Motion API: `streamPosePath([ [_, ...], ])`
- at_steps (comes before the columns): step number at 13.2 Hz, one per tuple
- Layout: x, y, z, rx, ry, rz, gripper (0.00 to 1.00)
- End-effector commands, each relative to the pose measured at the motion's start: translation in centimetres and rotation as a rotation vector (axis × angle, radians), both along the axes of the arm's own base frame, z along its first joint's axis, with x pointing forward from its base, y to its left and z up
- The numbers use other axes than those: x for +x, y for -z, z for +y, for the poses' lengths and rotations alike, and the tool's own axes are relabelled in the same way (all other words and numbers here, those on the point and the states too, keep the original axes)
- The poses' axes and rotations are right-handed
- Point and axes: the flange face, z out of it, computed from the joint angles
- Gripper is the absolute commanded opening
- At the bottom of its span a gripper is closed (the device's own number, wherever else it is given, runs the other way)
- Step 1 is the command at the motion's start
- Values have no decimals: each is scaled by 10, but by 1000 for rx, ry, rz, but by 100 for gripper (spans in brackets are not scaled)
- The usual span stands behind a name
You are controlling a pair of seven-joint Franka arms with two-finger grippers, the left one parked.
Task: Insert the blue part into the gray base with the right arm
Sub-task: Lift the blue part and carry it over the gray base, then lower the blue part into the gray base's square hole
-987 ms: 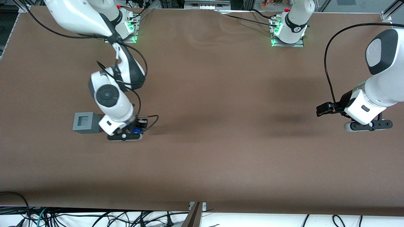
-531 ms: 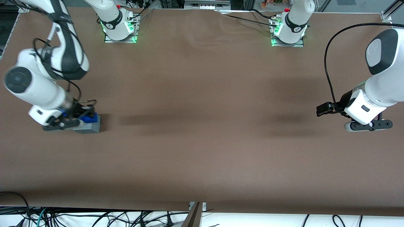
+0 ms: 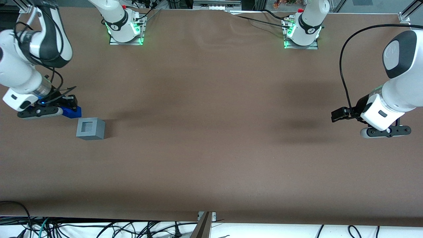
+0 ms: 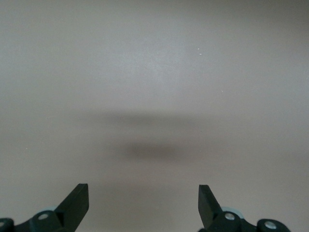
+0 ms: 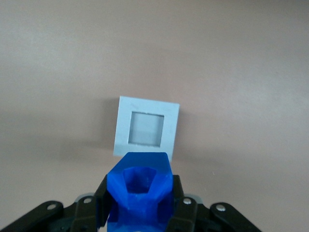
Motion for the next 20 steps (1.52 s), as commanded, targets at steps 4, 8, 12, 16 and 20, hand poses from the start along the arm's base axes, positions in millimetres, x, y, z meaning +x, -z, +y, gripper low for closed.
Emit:
streamPosePath([
  [4,19,29,-1,35,-5,-17,24],
  [8,37,39,-4,63,-5,-11,24],
  [12,40,51,-18,88,-4,-1,24],
  [16,39,56,-18,89,-2,8,24],
  [20,40,62,-19,97,7,8,24],
])
